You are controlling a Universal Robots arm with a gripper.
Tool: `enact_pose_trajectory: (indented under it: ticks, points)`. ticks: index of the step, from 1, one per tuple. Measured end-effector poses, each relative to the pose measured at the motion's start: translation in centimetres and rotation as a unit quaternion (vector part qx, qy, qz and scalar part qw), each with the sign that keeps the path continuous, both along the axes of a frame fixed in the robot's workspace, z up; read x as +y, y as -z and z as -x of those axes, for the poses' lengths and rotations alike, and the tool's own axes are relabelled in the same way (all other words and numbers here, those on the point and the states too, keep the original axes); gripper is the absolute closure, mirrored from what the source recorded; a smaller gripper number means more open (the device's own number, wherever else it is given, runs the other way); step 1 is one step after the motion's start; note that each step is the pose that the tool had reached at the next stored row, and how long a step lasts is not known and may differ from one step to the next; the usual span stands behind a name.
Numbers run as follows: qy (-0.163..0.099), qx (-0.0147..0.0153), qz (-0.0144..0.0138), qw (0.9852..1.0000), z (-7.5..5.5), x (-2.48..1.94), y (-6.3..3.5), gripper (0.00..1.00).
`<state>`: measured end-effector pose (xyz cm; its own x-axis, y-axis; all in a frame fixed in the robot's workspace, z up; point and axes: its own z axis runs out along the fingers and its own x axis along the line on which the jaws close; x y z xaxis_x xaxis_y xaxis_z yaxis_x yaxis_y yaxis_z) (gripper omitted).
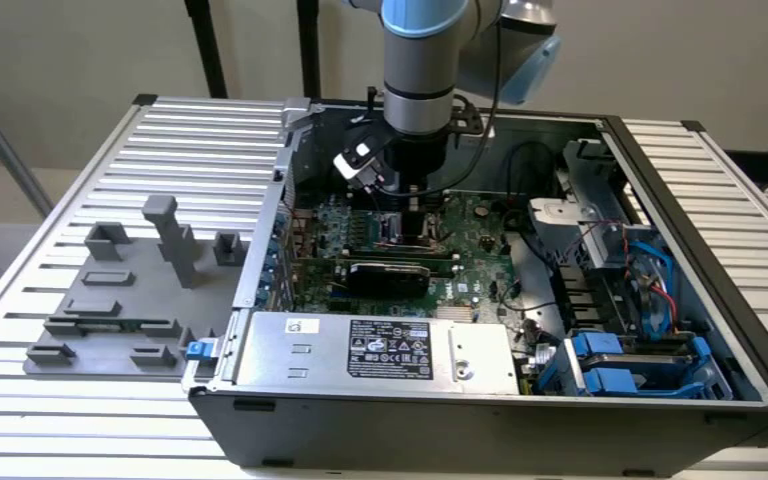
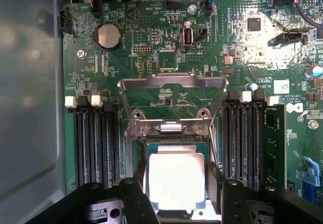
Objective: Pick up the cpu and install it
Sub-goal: 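Place the cpu into insertion slot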
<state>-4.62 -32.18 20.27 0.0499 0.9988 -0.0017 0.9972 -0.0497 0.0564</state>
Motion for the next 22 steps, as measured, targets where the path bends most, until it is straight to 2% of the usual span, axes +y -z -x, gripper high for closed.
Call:
enact_pose_trajectory:
  ticks: [6,15,22]
  points:
    - [0.000,-0.0002,0.0034,1.0000,0.00,0.26,0.40,0.45]
    - [0.000,-0.0016,0.0112,0.9999,0.01,0.37,0.69,0.45]
    - [0.000,-0.0017,0.0117,0.9999,0.00,0.59,0.73,0.45]
